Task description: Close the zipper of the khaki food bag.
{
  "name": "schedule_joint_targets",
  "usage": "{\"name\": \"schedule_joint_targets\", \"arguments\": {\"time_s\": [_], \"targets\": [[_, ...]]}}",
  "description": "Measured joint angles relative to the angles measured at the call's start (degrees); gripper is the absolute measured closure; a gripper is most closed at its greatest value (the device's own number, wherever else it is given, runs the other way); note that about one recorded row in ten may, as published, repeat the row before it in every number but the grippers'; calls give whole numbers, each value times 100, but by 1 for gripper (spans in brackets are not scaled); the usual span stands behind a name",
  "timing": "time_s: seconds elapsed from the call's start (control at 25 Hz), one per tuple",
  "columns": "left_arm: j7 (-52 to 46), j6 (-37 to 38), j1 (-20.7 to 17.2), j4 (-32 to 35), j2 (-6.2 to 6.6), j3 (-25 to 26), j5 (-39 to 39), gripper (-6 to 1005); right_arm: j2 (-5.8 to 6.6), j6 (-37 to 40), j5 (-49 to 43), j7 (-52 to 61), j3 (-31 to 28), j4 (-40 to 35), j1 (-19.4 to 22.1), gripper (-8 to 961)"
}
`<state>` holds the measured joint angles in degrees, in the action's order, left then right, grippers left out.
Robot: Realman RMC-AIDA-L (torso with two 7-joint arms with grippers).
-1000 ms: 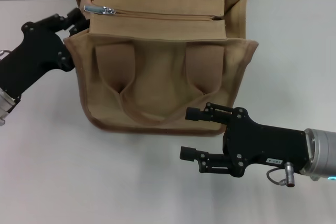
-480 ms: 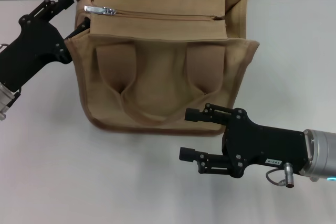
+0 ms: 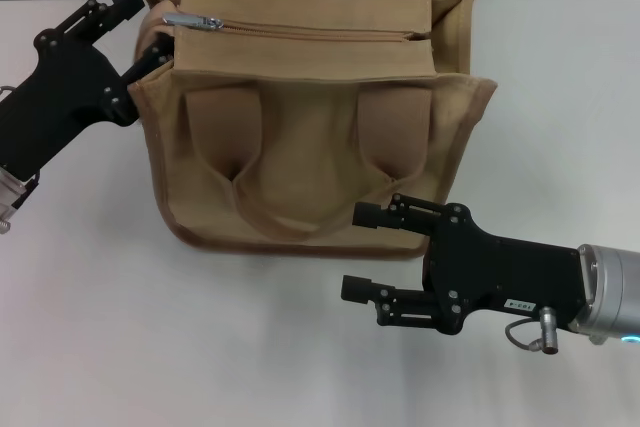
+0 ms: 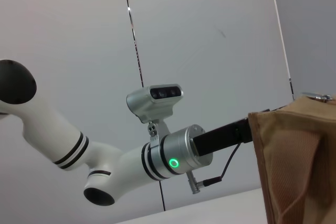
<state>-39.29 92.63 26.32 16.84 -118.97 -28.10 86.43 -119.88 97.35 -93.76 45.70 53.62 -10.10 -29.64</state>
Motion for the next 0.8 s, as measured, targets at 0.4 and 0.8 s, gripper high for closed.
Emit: {"name": "schedule_joint_targets", "arguments": {"time_s": [0.4,0.8], "targets": [[17,45,-7,-32,-7,-23,-56,559,0,-77,16,0,0,5,-46,195],[18,98,-58,-113,-9,18,-124,943,0,-100,31,0,0,34,-40,195]]}}
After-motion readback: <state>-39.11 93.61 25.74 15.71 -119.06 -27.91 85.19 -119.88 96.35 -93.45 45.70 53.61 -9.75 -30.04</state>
